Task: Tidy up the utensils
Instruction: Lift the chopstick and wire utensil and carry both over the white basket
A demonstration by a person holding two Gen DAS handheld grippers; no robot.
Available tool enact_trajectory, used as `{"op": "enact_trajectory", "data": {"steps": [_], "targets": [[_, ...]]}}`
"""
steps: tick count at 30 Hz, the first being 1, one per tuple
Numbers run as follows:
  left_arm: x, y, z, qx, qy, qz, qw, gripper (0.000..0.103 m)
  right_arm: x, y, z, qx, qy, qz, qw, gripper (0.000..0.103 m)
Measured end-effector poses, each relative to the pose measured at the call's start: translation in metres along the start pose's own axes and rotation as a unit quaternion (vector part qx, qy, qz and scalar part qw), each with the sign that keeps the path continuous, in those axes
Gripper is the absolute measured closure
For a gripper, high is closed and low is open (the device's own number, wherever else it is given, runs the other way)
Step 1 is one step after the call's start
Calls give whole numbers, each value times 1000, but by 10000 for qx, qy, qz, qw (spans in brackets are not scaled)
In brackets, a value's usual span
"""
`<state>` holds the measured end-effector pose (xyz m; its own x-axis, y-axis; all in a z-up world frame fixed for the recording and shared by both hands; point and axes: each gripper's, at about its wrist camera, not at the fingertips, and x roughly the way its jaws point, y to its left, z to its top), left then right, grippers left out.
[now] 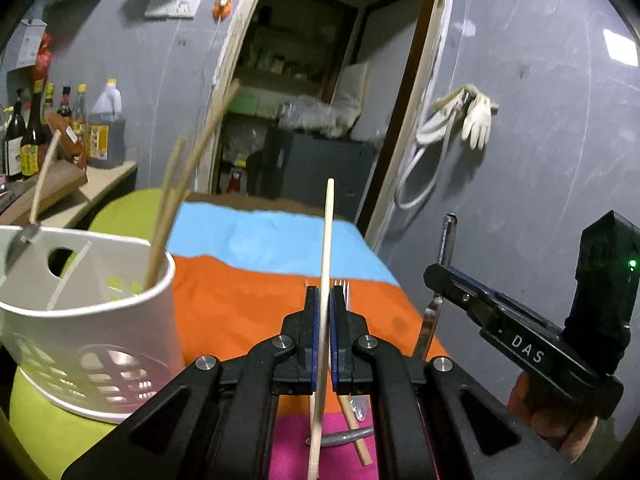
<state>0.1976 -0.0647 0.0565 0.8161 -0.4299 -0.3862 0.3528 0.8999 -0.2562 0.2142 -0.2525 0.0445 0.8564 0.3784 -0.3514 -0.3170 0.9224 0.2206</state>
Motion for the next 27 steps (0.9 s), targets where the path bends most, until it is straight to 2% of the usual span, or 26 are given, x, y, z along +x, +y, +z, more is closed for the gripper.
{"op": "enact_trajectory", "data": {"steps": [6, 12, 18, 27], "targets": [[-35, 7, 12, 15, -671, -30, 9977, 101, -15, 29, 13, -325, -471, 105, 9983, 89], [-62, 23, 27, -27, -1243, 121, 9922, 101, -22, 57, 26, -412, -916, 358, 9943, 89], [-87, 57, 43, -141, -1644, 392, 9855, 101, -21, 88, 37, -553, -1255, 622, 9886, 89], [-118, 113, 61, -393, -2052, 853, 9742, 101, -6, 123, 52, -540, -1438, 1082, 9822, 89]]}}
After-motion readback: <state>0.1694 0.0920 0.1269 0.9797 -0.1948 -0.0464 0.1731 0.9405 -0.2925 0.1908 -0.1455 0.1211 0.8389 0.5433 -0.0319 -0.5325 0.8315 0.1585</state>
